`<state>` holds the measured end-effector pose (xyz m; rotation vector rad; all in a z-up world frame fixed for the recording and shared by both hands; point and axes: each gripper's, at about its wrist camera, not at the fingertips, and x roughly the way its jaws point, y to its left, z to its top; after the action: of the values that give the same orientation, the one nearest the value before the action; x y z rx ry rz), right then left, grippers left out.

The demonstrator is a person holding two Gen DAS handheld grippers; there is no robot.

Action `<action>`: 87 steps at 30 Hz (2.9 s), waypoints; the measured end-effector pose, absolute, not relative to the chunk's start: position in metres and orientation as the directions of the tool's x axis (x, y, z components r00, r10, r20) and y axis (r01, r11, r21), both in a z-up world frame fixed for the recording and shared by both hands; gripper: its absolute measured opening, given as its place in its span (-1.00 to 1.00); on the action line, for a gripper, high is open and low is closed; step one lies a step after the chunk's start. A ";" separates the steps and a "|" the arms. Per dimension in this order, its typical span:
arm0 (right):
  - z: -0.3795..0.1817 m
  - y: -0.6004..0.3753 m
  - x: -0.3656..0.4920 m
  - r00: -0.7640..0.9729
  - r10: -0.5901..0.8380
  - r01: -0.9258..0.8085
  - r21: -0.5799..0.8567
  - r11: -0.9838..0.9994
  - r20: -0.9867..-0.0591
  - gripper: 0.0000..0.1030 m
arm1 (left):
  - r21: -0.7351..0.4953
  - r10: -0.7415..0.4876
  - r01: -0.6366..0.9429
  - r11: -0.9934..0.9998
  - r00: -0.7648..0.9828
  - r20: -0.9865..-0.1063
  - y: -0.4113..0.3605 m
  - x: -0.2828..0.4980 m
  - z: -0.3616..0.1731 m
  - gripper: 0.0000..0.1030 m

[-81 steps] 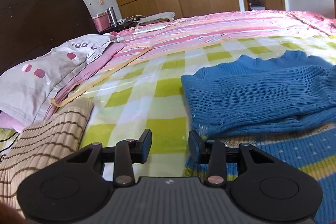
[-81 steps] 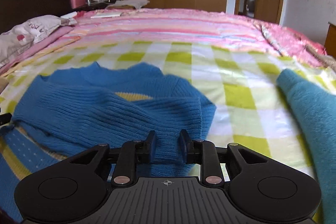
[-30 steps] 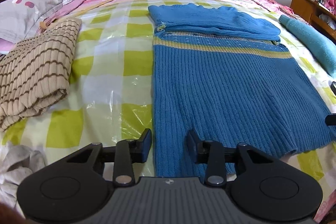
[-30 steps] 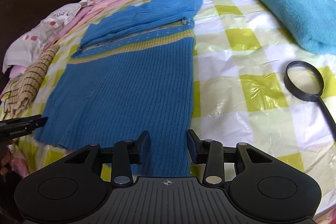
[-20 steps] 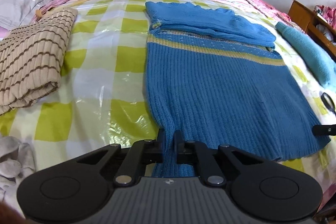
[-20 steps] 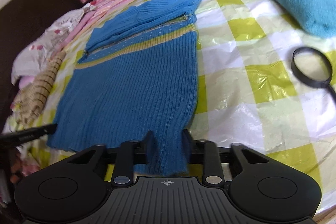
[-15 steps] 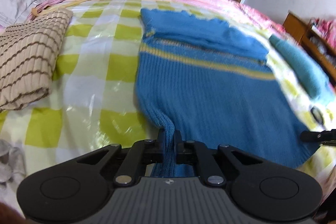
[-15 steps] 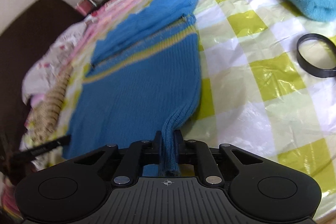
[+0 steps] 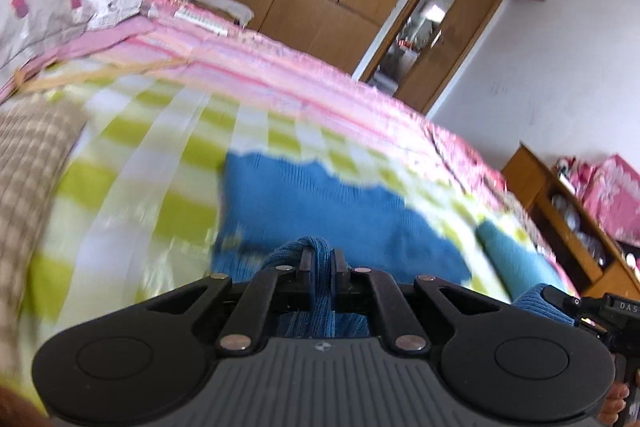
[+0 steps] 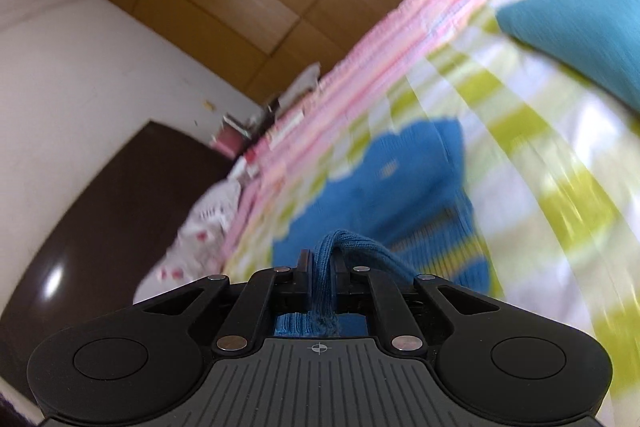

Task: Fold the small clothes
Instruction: 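Lift the hem with the right gripper and fold it toward the collar, then lower the hem onto the sweater and open the right gripper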

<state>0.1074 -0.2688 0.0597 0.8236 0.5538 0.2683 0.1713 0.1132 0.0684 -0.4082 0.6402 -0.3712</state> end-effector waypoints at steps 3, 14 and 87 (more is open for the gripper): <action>0.065 -0.276 0.137 0.849 0.415 -0.020 0.764 0.645 -0.327 -0.84 | -0.475 -0.437 0.196 0.858 0.764 -0.475 0.110 0.201 0.070 -0.74; 0.037 -0.293 0.231 0.859 0.329 0.107 0.765 0.635 -0.393 -0.84 | -0.468 -0.341 0.067 0.881 0.776 -0.531 0.104 0.280 0.036 -0.74; 0.013 -0.162 0.246 0.726 0.035 -0.012 0.038 0.999 -0.687 -0.57 | -0.032 -0.030 0.012 0.999 0.748 -0.663 0.083 0.199 0.007 -0.66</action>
<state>0.2456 -0.1615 0.0128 0.0319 0.7581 0.0262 0.1994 0.0830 0.0072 -0.0259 0.7258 -0.0227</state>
